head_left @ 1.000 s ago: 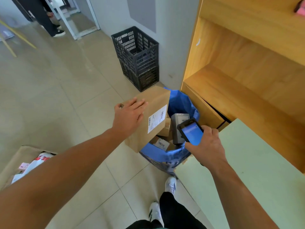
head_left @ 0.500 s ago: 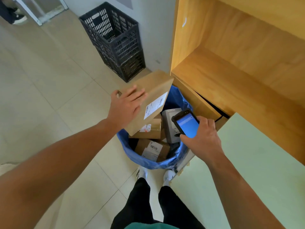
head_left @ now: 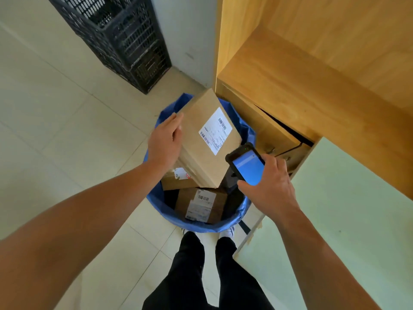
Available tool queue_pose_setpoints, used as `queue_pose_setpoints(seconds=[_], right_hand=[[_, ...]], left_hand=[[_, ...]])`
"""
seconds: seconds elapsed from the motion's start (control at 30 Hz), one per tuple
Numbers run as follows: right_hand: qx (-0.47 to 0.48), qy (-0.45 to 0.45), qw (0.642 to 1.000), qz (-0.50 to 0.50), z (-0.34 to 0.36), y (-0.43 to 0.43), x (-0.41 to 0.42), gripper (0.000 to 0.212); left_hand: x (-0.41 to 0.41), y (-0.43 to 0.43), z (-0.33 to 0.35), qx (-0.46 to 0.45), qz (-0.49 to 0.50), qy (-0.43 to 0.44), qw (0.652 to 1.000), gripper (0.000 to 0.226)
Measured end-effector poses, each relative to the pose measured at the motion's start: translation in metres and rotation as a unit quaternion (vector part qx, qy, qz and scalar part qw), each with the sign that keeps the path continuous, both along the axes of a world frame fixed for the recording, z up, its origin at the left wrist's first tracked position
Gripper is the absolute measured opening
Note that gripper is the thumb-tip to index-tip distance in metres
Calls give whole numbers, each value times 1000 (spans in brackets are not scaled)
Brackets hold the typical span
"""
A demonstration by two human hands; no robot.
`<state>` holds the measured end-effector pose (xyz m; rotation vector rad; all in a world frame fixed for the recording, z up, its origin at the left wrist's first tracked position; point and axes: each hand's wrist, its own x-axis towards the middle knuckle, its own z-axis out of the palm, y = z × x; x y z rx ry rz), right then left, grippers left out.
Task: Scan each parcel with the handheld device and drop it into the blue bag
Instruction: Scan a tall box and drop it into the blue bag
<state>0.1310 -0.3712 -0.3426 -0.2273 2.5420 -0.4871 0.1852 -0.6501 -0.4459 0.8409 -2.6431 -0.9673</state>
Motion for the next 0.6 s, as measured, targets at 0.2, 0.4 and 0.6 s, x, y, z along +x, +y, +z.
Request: queue_pose_setpoints(seconds=[0.2,0.4,0.6], right_hand=[[6,7,1000,-8,-7,-4,-17,86],[5,11,1000,-15,-15,-4,-23,87],[20,3,1000,-5,-30,0,-23,84]], left_hand=[[1,9,-44,52,-59,-144,986,44],[-16,7,-44,78,-58,-140,985,47],[-22,18,-66,135,-34,-146,979,54]])
